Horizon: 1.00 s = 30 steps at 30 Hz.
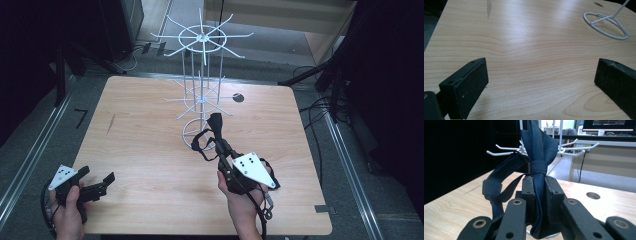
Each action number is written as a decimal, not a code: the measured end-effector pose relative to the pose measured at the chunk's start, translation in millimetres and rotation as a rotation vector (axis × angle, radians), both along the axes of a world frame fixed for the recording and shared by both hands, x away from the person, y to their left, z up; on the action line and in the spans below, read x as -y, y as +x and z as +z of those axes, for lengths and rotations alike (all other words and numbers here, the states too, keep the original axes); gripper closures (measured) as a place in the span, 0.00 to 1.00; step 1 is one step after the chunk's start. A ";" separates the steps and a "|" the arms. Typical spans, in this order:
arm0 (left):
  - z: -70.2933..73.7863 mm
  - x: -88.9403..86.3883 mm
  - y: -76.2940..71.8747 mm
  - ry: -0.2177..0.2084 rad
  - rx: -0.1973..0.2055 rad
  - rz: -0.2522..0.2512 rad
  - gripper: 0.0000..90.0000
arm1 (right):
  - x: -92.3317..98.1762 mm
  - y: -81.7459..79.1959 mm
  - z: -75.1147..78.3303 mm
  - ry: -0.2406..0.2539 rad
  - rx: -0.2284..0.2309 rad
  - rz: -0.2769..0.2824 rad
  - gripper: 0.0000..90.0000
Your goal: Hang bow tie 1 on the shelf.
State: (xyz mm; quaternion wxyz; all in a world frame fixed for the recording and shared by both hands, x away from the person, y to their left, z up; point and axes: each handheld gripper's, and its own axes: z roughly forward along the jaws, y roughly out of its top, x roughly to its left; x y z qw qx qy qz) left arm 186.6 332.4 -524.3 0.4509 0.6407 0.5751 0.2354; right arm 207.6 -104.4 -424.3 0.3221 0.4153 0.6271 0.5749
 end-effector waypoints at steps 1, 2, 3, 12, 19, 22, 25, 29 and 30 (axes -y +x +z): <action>0.0 -0.1 0.0 0.001 0.000 0.000 0.00 | -0.6 0.3 1.8 0.000 0.008 0.001 0.89; 0.0 -0.1 0.0 0.001 -0.001 -0.001 0.00 | -1.2 0.4 3.3 0.000 0.010 0.001 0.89; 0.0 0.0 0.0 0.000 0.000 0.000 0.00 | -1.7 0.5 4.3 0.002 0.010 0.005 0.89; 0.0 -0.1 0.0 0.000 -0.001 -0.001 0.00 | -5.3 2.2 12.0 0.001 0.023 0.009 0.89; 0.1 -0.3 -0.1 0.001 -0.002 0.000 0.00 | -7.0 4.5 15.9 0.003 0.027 0.010 0.89; 0.1 -0.3 -0.1 0.002 -0.002 0.000 0.00 | -7.6 4.8 16.9 0.010 0.023 0.012 0.89; 0.1 -0.3 -0.1 0.001 -0.002 0.000 0.00 | -7.9 4.7 18.3 0.010 0.032 0.012 0.89; 0.0 -0.2 0.0 0.001 -0.001 -0.001 0.00 | -9.1 3.6 19.8 0.013 0.032 0.016 0.89; 0.0 -0.3 -0.1 0.001 -0.001 -0.001 0.00 | -9.1 4.2 20.1 0.012 0.034 0.014 0.89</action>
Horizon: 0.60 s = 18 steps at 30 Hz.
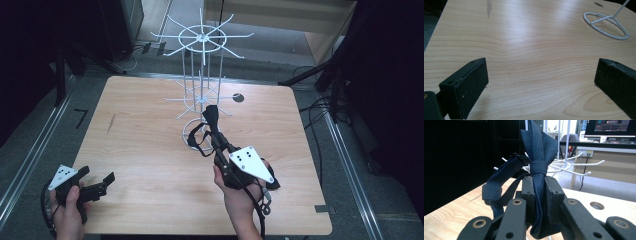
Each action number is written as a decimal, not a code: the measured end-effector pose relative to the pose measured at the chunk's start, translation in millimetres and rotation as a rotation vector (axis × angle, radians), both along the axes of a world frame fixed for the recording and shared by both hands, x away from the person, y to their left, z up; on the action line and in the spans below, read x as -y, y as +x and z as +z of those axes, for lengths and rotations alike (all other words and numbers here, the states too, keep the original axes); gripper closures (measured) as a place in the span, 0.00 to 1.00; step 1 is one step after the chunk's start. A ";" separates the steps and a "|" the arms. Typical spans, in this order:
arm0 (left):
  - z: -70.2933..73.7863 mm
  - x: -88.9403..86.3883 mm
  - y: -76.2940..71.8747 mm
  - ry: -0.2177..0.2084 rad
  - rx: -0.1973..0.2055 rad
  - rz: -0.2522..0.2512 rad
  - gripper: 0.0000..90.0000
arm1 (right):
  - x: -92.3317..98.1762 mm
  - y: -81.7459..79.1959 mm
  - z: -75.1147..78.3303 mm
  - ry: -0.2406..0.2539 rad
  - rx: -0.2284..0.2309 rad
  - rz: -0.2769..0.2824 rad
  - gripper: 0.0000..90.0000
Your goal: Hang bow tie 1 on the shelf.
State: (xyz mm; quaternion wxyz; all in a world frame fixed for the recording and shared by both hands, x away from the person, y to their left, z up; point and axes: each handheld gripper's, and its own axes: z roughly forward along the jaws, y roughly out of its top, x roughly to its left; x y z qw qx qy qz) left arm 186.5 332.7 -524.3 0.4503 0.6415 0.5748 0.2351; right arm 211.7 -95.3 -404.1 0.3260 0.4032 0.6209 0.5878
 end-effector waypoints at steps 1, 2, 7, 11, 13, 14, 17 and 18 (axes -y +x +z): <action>0.1 0.0 -0.1 0.000 0.000 0.001 0.00 | -0.2 0.2 0.2 0.002 -0.001 0.001 0.89; 0.1 -0.1 -0.1 0.000 0.000 0.001 0.00 | -0.5 0.8 0.6 0.001 0.002 0.000 0.89; 0.0 -0.1 0.0 0.000 -0.001 0.001 0.00 | -2.4 8.2 0.1 -0.007 -0.013 -0.008 0.89; 0.0 -0.2 0.1 -0.002 0.000 0.001 0.00 | -2.8 14.3 -3.8 -0.014 -0.028 -0.016 0.89; 0.0 -0.1 0.1 -0.003 0.000 0.001 0.00 | -3.0 15.8 -5.0 -0.018 -0.030 -0.020 0.89; 0.0 0.1 0.1 -0.005 0.001 0.003 0.00 | -3.4 17.5 -6.4 -0.021 -0.038 -0.022 0.89; 0.1 -0.2 0.0 -0.003 -0.001 0.001 0.00 | -4.6 23.3 -8.8 -0.023 -0.047 -0.028 0.89; 0.1 -0.2 0.0 -0.004 0.000 0.001 0.00 | -4.6 23.3 -8.8 -0.023 -0.047 -0.028 0.89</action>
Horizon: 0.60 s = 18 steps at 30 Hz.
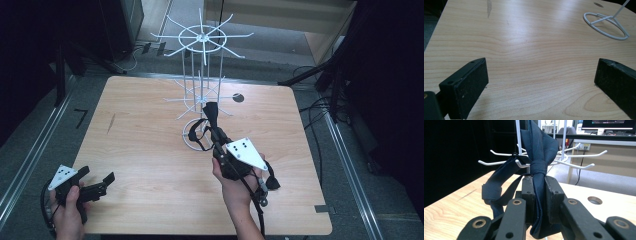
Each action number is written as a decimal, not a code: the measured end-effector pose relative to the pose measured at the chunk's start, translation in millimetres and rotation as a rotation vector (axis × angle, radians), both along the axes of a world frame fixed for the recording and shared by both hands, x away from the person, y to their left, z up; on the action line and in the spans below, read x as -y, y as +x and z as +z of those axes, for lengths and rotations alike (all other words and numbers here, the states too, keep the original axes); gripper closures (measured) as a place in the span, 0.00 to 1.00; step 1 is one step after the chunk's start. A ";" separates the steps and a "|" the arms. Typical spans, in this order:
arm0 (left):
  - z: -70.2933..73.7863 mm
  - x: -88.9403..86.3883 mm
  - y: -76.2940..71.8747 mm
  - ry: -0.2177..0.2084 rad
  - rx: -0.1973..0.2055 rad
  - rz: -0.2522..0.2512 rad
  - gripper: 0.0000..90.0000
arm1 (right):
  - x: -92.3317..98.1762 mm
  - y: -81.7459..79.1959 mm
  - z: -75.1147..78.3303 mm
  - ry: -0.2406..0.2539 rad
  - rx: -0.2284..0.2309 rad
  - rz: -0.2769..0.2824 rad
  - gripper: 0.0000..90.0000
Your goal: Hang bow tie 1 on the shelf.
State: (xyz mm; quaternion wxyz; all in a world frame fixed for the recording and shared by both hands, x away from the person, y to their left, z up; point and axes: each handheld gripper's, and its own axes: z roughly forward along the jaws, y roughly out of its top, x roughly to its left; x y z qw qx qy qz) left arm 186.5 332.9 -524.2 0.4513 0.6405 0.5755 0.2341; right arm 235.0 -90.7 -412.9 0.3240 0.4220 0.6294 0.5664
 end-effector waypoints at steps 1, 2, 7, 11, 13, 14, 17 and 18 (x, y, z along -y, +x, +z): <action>0.0 -0.1 0.0 0.001 0.000 0.000 0.00 | -1.1 3.3 -1.0 0.000 -0.007 -0.005 0.89; 0.0 -0.1 0.0 0.001 0.000 0.000 0.00 | -1.1 3.3 -1.0 0.000 -0.007 -0.005 0.89; -0.1 -0.2 0.1 0.002 0.002 -0.001 0.00 | -4.0 11.3 -4.3 0.001 -0.021 -0.020 0.88; -0.1 -0.2 0.1 -0.001 0.001 -0.001 0.00 | -5.1 16.2 -6.7 0.008 -0.034 -0.034 0.86; -0.1 -0.1 0.0 -0.004 0.001 0.001 0.00 | -5.4 17.6 -7.4 0.007 -0.035 -0.037 0.86; -0.1 -0.2 0.0 -0.004 0.000 0.001 0.00 | -5.9 18.8 -8.1 0.008 -0.039 -0.038 0.85; -0.1 -0.2 0.0 -0.004 0.000 0.001 0.00 | -6.7 21.1 -9.5 0.007 -0.047 -0.041 0.83; -0.1 -0.2 0.0 -0.004 0.001 0.001 0.00 | -7.1 21.8 -10.1 0.004 -0.048 -0.041 0.81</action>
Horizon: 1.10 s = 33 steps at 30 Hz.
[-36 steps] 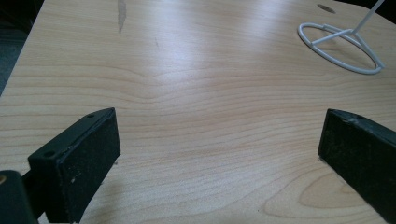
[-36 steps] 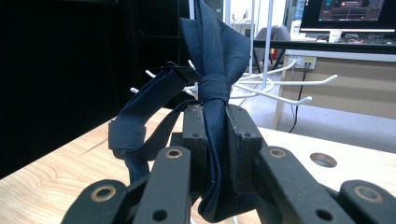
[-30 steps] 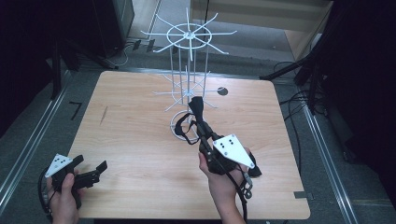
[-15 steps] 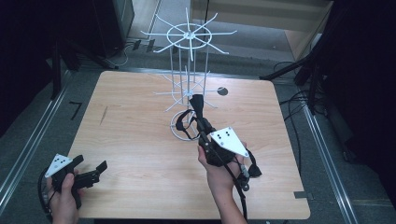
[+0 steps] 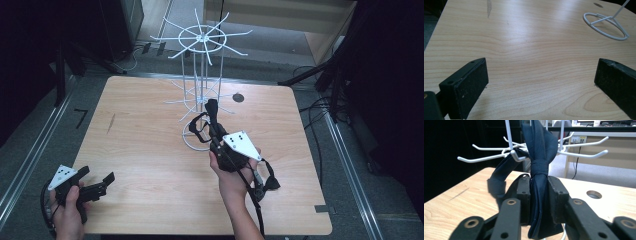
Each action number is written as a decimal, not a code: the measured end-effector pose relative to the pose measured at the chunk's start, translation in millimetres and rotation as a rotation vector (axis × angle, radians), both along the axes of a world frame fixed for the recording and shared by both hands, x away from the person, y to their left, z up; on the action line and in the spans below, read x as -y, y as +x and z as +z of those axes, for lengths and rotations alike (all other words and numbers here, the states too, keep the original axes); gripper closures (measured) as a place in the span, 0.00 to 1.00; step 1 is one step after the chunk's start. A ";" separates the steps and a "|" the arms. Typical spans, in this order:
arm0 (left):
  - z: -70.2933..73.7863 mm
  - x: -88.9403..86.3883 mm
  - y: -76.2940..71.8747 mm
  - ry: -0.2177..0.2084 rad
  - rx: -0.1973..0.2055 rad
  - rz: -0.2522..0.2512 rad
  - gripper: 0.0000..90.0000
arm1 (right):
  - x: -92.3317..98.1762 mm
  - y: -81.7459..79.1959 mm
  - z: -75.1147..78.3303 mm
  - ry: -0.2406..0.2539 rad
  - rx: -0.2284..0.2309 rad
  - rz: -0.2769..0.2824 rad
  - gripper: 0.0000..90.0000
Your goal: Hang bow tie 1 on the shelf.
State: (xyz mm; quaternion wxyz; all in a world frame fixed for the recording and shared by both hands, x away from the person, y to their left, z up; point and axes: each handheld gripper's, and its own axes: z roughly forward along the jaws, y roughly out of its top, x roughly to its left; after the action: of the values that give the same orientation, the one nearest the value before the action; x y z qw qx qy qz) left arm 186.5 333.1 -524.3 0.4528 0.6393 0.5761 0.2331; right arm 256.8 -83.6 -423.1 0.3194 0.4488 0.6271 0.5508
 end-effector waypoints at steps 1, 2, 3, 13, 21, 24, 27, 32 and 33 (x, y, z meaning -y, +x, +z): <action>0.0 0.0 0.0 -0.001 0.000 0.000 0.00 | -0.3 0.5 -0.5 -0.004 -0.004 0.001 0.79; 0.0 0.0 0.1 -0.001 0.000 -0.001 0.00 | -0.7 1.1 -1.2 -0.005 -0.013 0.002 0.76; 0.0 -0.1 0.0 -0.001 0.000 0.000 0.00 | -0.4 1.7 -2.1 -0.007 -0.019 0.004 0.67; 0.0 -0.1 -0.3 -0.001 0.003 0.000 0.00 | 3.8 0.0 -7.4 -0.031 -0.048 0.003 0.42; -0.1 -0.2 -0.1 -0.002 0.002 0.000 0.00 | 15.5 -8.3 -12.9 -0.041 -0.047 0.024 0.41; 0.0 -0.1 -0.1 0.003 0.001 0.000 0.00 | 24.5 -10.5 -15.7 -0.036 -0.052 0.017 0.41; 0.0 -0.5 -0.6 -0.006 0.005 0.003 0.00 | 36.3 -12.2 -20.4 -0.048 -0.062 0.008 0.41; 0.0 -0.5 -0.7 -0.004 0.005 0.001 0.00 | 59.0 -16.3 -26.4 -0.047 -0.073 -0.021 0.41; 0.0 -0.4 -0.6 -0.005 0.005 0.001 0.00 | 59.0 -16.3 -26.4 -0.047 -0.073 -0.021 0.41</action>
State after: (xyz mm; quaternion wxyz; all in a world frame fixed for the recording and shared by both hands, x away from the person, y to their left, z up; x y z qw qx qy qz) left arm 185.9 333.5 -524.4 0.4557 0.6372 0.5760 0.2335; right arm 240.5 -142.6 -449.4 0.3126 0.4677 0.6463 0.5156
